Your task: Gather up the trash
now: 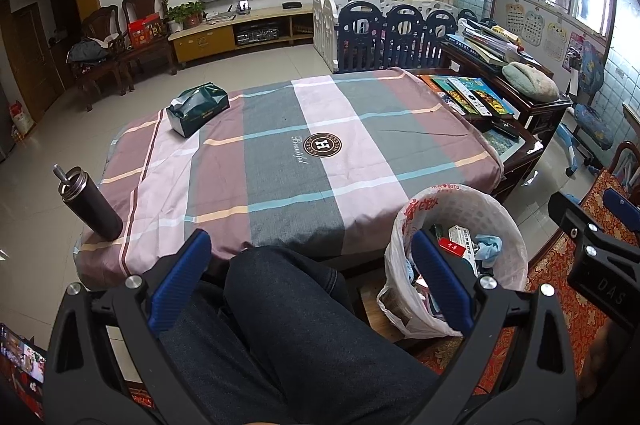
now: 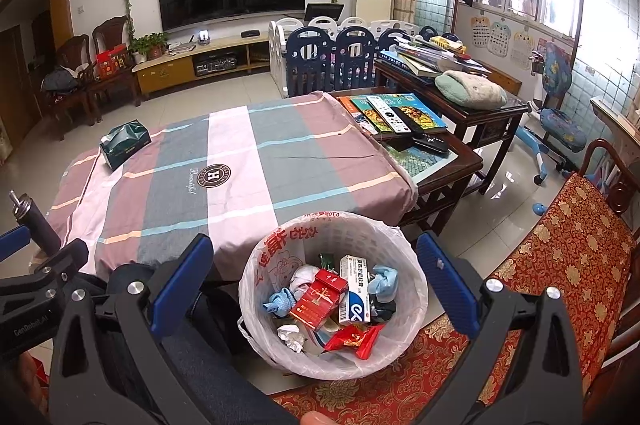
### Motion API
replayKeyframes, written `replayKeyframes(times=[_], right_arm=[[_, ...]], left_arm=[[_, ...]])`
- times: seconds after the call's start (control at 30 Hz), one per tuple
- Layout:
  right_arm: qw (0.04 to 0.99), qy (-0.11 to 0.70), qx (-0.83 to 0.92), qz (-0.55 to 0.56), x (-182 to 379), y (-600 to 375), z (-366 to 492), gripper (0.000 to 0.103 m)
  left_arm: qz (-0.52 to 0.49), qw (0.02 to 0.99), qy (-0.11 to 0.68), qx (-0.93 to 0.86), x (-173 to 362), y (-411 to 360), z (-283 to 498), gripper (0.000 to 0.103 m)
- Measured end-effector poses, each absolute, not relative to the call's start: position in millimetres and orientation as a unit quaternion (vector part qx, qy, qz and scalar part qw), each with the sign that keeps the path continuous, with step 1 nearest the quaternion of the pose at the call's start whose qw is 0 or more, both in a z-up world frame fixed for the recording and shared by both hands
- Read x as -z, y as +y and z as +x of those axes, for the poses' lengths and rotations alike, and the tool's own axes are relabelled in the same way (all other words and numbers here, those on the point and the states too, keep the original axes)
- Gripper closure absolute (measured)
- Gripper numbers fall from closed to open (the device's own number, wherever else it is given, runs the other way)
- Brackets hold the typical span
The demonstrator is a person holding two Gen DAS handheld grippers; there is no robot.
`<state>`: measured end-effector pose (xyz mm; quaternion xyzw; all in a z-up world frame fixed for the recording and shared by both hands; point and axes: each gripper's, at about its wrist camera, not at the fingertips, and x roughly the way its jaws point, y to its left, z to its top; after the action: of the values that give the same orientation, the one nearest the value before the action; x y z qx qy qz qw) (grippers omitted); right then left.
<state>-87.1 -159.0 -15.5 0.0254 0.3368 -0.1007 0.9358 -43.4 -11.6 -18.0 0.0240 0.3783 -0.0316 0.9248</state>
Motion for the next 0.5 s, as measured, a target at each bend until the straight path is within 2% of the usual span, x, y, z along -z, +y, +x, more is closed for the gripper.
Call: replayKeyframes(times=[0.5], right_arm=[[0.931, 0.351, 0.098, 0.015, 21.5, -153.3, -83.0, 0.004]], left_arm=[[0.025, 0.926, 0.375, 0.036, 13.9, -9.6, -43.1, 0.003]])
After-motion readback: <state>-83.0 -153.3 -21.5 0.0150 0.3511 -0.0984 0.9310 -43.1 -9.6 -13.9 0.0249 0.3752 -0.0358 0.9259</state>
